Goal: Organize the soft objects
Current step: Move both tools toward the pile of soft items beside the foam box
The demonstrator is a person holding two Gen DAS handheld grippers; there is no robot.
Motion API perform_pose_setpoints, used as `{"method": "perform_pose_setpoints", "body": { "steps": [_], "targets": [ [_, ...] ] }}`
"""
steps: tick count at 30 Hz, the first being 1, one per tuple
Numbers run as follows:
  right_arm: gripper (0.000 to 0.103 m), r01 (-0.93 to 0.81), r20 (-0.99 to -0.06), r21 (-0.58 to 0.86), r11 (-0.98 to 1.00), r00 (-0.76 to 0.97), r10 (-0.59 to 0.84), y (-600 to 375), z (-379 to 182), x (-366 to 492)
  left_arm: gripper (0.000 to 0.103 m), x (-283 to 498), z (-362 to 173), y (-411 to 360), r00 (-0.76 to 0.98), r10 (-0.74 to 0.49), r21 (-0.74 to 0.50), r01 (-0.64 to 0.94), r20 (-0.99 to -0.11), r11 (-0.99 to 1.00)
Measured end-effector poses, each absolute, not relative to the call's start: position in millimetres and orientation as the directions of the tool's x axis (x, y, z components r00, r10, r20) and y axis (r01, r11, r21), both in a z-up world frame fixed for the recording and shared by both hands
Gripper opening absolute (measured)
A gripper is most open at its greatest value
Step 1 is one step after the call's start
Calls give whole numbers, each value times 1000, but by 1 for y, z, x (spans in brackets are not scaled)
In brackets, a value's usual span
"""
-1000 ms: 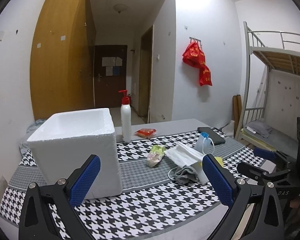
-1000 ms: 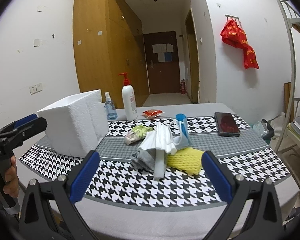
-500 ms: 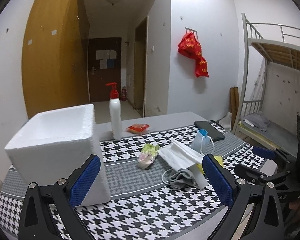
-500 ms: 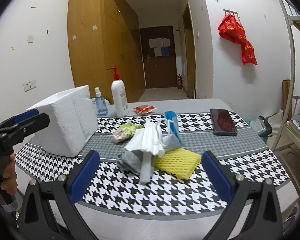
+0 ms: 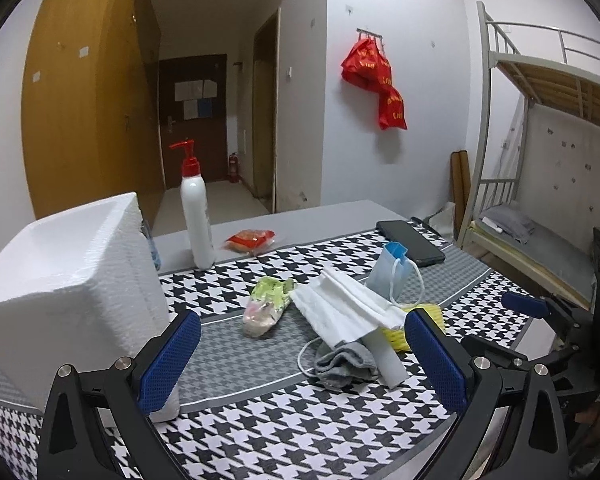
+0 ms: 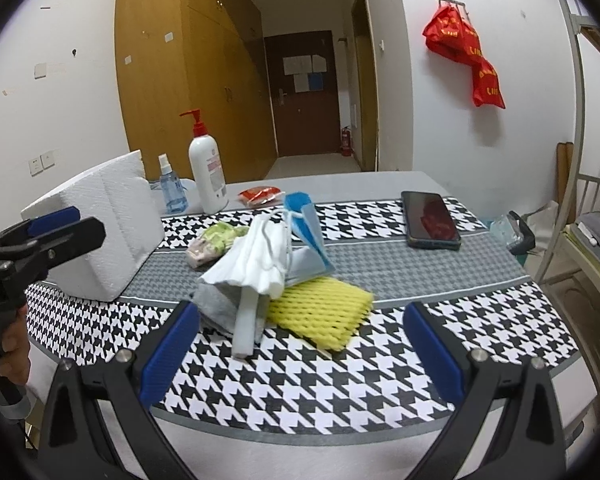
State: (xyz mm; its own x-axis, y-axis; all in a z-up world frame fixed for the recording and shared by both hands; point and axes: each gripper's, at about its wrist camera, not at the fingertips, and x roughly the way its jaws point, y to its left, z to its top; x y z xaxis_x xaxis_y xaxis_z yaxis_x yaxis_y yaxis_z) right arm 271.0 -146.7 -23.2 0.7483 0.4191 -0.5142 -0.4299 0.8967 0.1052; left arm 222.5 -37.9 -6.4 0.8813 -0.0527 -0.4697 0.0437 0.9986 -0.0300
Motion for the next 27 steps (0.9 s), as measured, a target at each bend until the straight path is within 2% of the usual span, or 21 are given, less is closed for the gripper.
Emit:
{"method": "perform_pose_setpoints", "body": {
  "steps": [18, 24, 27],
  "targets": [
    [103, -459, -576, 110, 881, 693, 433, -144, -35, 299, 102, 282, -25, -33, 820, -5, 1, 7, -572, 1000],
    [103, -457, -598, 106, 883, 680, 424, -143, -41, 309, 95, 305, -33, -30, 792, 22, 28, -7, -610, 1000],
    [103, -460, -604, 101, 882, 677, 421, -142, -41, 312, 92, 316, -38, -24, 769, 7, 3, -7, -639, 1000]
  ]
}}
